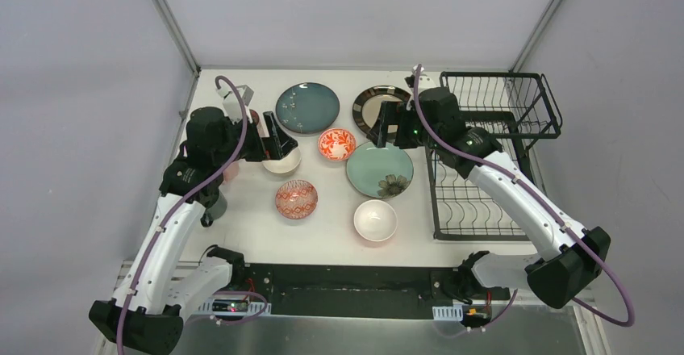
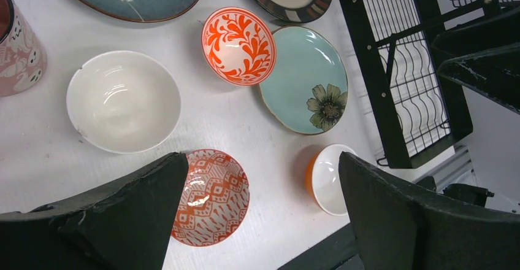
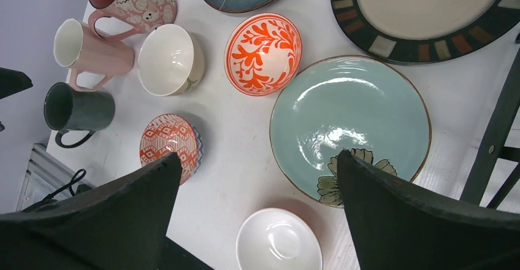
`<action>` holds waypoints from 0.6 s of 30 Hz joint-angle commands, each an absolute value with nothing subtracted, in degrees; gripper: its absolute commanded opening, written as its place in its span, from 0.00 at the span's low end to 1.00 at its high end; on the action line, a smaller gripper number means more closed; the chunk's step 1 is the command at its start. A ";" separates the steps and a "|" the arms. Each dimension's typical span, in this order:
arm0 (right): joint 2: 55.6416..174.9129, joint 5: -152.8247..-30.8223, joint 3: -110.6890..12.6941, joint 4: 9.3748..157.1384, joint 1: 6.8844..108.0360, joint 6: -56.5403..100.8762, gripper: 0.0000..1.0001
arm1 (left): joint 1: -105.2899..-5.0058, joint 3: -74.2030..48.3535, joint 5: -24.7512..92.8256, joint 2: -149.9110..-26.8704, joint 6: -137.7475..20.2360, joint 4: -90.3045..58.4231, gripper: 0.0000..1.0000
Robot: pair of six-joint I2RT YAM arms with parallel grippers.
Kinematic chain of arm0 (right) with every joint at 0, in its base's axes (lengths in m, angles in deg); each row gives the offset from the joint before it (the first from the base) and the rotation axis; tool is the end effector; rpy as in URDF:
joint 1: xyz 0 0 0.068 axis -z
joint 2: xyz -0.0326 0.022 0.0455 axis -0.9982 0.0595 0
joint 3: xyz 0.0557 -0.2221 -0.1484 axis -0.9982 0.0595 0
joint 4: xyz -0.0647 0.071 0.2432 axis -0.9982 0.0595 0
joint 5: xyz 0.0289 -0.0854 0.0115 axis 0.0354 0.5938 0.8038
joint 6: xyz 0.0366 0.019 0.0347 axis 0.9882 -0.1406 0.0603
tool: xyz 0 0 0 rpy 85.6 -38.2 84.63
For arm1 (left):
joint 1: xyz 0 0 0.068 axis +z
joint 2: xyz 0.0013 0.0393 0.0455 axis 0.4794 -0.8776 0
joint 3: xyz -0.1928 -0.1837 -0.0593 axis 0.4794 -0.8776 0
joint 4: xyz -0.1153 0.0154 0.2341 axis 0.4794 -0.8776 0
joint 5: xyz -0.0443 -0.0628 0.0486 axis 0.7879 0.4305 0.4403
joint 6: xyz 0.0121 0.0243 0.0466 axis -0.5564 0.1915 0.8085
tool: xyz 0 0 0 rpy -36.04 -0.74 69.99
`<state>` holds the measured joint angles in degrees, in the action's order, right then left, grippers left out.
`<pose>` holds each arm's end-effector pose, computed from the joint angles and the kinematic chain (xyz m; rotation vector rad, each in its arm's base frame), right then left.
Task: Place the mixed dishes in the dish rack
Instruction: Pick up the bowl from the center of the board.
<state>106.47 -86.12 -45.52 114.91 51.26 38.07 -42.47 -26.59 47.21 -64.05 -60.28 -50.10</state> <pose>0.2256 0.1613 0.3658 -0.2623 2.1860 0.6202 0.1781 -0.0572 0.3654 0.2579 2.0162 -0.6729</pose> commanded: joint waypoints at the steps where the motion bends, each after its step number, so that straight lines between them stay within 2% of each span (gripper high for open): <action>1: 104.36 -85.42 -45.23 113.16 51.34 38.56 1.00 | -42.23 -27.24 45.84 -62.95 -58.47 -48.86 0.99; 9: 104.85 -85.33 -43.94 114.41 51.38 38.73 1.00 | -42.26 -27.59 44.98 -62.83 -57.99 -49.04 0.99; 14: 105.14 -92.37 -42.38 114.08 51.35 37.21 1.00 | -42.27 -27.87 44.41 -62.60 -57.99 -49.41 0.98; 18: 107.68 -96.90 -43.01 117.63 51.05 33.28 0.92 | -42.26 -27.99 43.73 -62.52 -58.07 -49.41 0.98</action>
<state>106.38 -91.28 -42.11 116.00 51.26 36.78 -42.47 -27.88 45.33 -63.79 -59.45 -50.12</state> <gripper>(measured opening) 0.963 0.983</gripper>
